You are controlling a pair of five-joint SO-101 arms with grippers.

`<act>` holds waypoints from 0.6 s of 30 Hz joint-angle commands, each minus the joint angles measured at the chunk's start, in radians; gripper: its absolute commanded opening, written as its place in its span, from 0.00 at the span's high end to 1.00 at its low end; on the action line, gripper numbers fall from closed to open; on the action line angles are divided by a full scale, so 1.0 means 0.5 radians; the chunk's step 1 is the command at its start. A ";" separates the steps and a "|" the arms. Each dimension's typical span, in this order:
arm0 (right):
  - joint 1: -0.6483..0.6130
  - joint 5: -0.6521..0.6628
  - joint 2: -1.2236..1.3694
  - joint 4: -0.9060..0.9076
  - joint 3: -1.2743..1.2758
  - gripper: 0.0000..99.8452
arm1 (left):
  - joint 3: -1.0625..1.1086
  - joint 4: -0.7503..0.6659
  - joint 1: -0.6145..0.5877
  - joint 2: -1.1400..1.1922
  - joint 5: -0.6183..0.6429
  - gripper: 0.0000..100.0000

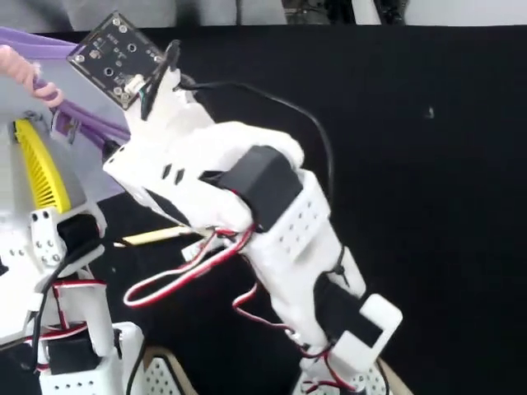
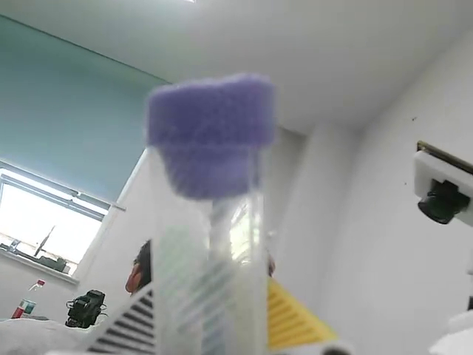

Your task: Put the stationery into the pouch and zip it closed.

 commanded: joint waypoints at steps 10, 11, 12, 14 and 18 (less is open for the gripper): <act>0.249 0.071 -0.103 -0.387 0.287 0.57 | -0.020 -0.034 0.054 -0.018 0.021 0.97; 0.261 0.071 -0.097 -0.454 0.354 0.57 | -0.020 -0.034 0.054 -0.018 0.021 0.97; 0.267 0.074 -0.091 -0.528 0.428 0.57 | -0.023 -0.034 0.057 -0.018 0.021 0.97; 0.267 0.074 -0.097 -0.672 0.588 0.57 | -0.026 -0.034 0.057 -0.018 0.021 0.97; 0.264 0.169 -0.124 -0.816 0.775 0.59 | -0.017 -0.034 0.057 -0.018 0.021 0.97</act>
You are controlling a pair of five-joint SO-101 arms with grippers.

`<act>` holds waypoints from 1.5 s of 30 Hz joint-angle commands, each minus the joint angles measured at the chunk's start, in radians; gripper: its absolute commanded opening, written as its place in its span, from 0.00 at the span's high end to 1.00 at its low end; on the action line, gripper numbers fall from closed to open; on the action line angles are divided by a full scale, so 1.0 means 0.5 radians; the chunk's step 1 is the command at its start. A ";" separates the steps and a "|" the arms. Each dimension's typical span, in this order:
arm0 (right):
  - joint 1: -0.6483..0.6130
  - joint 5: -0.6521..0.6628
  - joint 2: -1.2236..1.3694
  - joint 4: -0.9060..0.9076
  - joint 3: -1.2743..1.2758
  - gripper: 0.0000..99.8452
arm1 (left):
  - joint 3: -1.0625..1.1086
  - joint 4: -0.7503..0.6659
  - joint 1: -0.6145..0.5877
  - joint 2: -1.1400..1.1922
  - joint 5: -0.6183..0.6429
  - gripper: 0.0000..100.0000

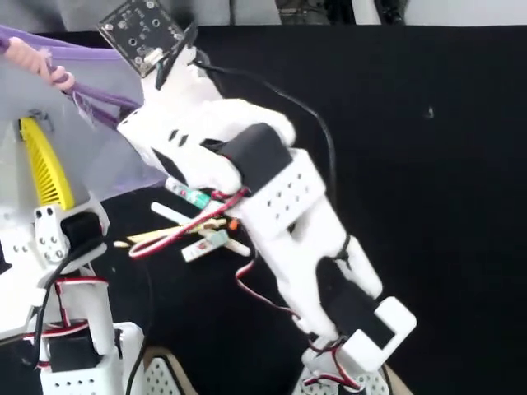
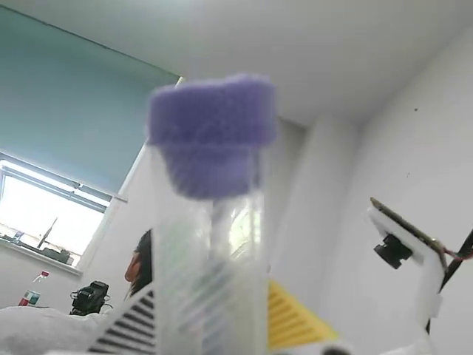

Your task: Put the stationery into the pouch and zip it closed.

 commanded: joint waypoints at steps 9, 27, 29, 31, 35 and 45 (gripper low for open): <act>0.101 0.138 -0.342 -0.132 0.124 0.94 | -0.023 0.141 0.023 -0.021 0.021 0.97; 0.663 0.150 -1.263 -0.025 0.124 0.99 | -0.204 0.893 0.275 -0.015 0.006 0.79; 0.709 0.150 -1.333 -0.021 0.124 0.99 | -0.259 0.997 0.361 -0.015 -0.049 0.79; 0.724 0.150 -1.382 0.006 0.127 0.99 | -0.299 1.065 0.425 -0.015 -0.178 0.79; 0.730 0.150 -1.471 0.009 0.121 0.99 | -0.385 1.221 0.505 -0.018 -0.365 0.79; 0.994 0.261 -1.536 -0.153 -0.106 0.99 | -0.661 1.706 0.545 -0.025 -0.402 0.79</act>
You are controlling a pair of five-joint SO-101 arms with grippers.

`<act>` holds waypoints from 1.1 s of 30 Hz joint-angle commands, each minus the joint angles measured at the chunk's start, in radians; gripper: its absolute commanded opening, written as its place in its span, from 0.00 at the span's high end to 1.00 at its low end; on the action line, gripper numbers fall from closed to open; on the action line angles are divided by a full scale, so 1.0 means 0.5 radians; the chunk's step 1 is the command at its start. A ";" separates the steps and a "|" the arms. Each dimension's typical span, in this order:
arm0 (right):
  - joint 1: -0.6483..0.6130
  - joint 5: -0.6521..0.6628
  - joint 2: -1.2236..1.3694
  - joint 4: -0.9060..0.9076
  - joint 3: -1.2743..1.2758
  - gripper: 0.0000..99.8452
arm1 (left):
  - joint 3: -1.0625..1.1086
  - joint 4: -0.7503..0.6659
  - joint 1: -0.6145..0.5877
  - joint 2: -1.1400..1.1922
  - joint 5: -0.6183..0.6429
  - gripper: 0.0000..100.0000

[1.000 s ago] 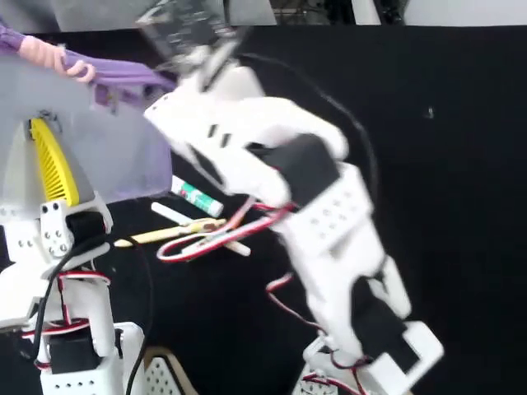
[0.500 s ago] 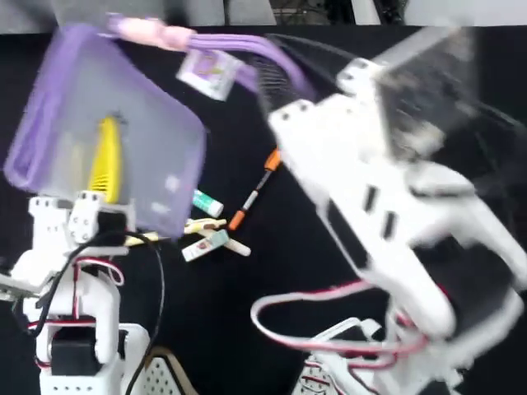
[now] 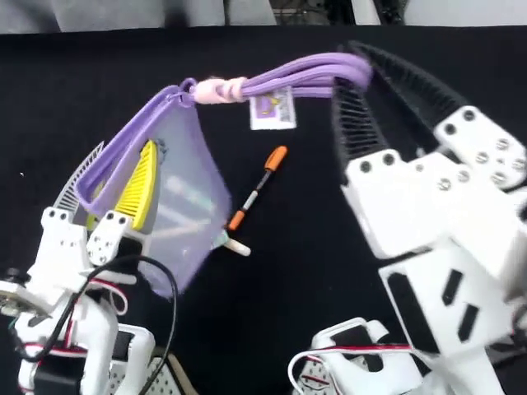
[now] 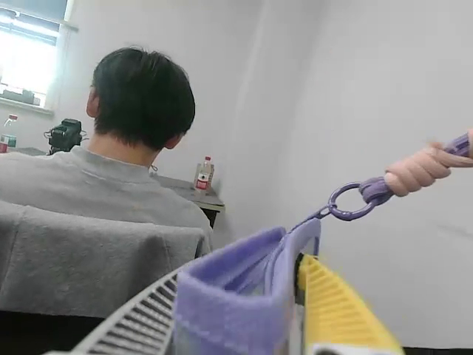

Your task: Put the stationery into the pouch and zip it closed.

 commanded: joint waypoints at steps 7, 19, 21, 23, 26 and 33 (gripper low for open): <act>0.399 0.025 -0.029 -0.107 -0.269 0.99 | -0.413 0.414 0.017 0.000 -0.021 0.79; 0.970 0.120 -0.029 -0.009 -0.161 0.99 | -0.919 0.798 0.017 0.000 -0.025 0.79; 1.016 0.169 -0.029 0.043 -0.161 0.99 | -0.928 0.829 0.017 0.000 -0.025 0.79; 1.053 0.181 -0.029 0.095 -0.161 0.99 | -0.934 0.844 0.017 0.000 -0.025 0.79; 1.025 0.181 -0.026 0.184 -0.158 0.99 | -0.916 0.841 0.017 0.006 -0.025 0.79; 0.896 0.169 -0.026 0.196 -0.164 0.99 | -0.830 0.844 0.413 0.015 -0.212 0.75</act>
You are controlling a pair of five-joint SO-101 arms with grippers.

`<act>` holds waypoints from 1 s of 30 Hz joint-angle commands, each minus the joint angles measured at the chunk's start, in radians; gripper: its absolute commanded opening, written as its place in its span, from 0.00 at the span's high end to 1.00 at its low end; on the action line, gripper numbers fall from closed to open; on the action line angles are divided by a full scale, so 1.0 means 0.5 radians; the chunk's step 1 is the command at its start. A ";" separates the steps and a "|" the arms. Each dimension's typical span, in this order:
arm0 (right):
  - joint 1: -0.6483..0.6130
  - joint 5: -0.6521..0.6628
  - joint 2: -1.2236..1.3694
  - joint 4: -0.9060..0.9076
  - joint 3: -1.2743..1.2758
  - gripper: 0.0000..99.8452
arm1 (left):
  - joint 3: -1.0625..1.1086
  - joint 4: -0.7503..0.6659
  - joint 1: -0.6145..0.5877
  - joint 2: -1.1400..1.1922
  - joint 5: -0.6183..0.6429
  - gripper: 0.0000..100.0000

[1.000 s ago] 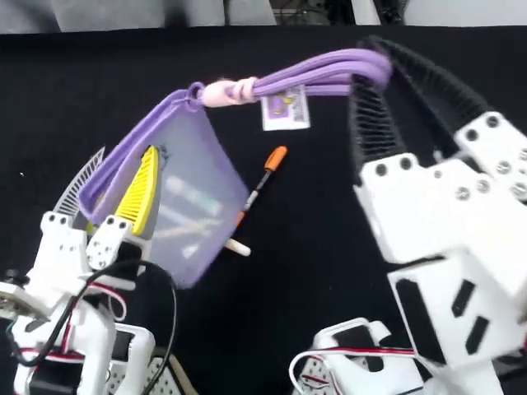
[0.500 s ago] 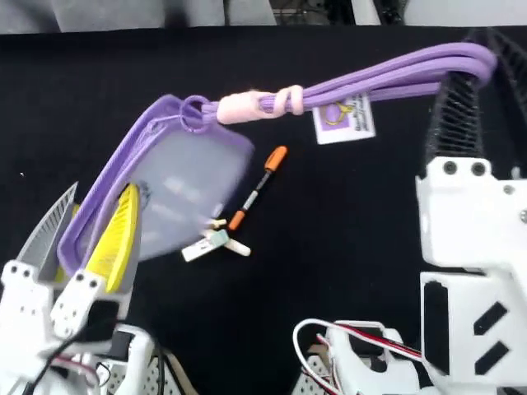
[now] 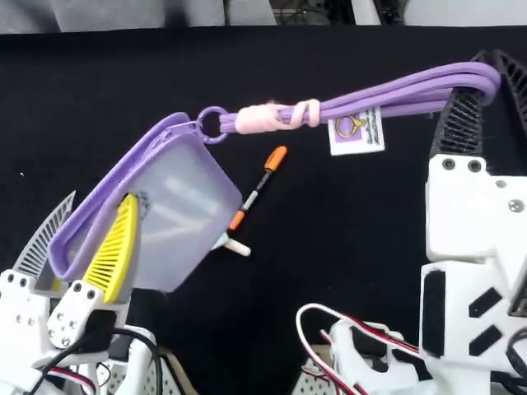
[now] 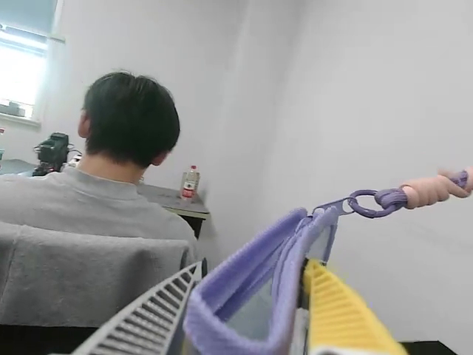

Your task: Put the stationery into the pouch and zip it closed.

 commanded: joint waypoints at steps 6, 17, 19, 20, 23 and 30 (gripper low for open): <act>-0.028 0.018 0.008 -0.012 -0.008 0.99 | 0.250 -0.095 1.036 0.025 -0.451 0.74; -0.028 0.086 0.008 -0.064 0.005 0.99 | 0.226 -0.147 0.695 0.110 -0.451 0.74; -0.028 0.086 0.011 -0.107 0.008 0.99 | 0.216 -0.157 0.474 0.123 -0.445 0.74; -0.028 0.086 0.011 -0.129 0.008 0.99 | 0.229 -0.157 0.373 0.126 -0.442 0.74; -0.037 0.077 0.035 -0.209 0.011 0.99 | 0.367 -0.215 0.180 0.129 -0.442 0.74; -0.043 -0.187 0.284 -0.546 0.005 0.99 | 0.885 -0.473 -0.152 0.129 -0.445 0.74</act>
